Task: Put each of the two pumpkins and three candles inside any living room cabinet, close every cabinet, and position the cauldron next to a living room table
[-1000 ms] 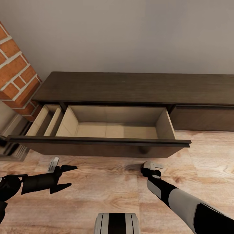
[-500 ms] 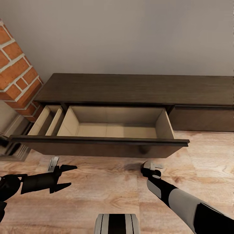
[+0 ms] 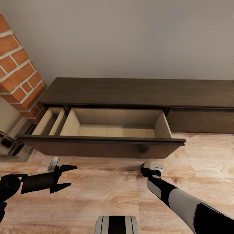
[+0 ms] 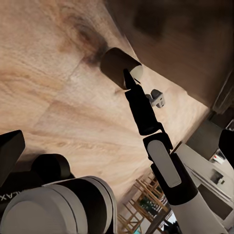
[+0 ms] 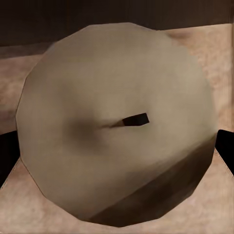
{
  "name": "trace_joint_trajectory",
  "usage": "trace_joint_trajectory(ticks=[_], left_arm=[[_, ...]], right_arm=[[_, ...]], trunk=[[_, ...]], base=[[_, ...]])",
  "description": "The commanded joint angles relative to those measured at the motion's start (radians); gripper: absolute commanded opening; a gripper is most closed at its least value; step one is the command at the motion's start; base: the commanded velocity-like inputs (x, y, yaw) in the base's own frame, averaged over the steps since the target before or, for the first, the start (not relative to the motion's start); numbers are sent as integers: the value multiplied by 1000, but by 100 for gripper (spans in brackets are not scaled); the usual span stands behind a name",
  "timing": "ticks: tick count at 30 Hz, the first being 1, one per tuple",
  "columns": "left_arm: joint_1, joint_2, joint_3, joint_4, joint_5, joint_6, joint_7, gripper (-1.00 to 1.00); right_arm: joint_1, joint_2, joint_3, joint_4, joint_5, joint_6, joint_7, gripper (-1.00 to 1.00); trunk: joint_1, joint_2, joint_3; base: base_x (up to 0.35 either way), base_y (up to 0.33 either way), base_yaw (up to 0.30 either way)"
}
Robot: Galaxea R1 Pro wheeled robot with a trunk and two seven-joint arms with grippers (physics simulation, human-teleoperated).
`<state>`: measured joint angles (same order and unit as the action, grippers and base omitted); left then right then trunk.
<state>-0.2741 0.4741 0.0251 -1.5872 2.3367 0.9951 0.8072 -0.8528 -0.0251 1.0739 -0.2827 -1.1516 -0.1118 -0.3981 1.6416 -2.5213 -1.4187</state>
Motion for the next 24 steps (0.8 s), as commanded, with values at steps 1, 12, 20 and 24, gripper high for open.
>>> trace_joint_trajectory(ticks=[1,12,20,24], left_arm=[[-1,0,1,0,9,2,10,100],[-1,-1,1,1,9,2,10,100],[-1,0,2,2,9,2,10,100],[-1,-1,2,3,9,2,10,100]], right_arm=[[0,-1,8,-2,-14,-4,-5,-100],[-1,-1,9,-3,-14,6,-7,-100],[-1,-2,8,-4,-13,-1,-7,-100],[-1,-1,8,-5,-14,3,-7,-100]], trunk=[[-1,0,3],[-6,3,46],[-9,4,77],[-11,5,92]], base=[[-142,0,0],[-91,0,0],[-103,37,0],[-26,9,0]])
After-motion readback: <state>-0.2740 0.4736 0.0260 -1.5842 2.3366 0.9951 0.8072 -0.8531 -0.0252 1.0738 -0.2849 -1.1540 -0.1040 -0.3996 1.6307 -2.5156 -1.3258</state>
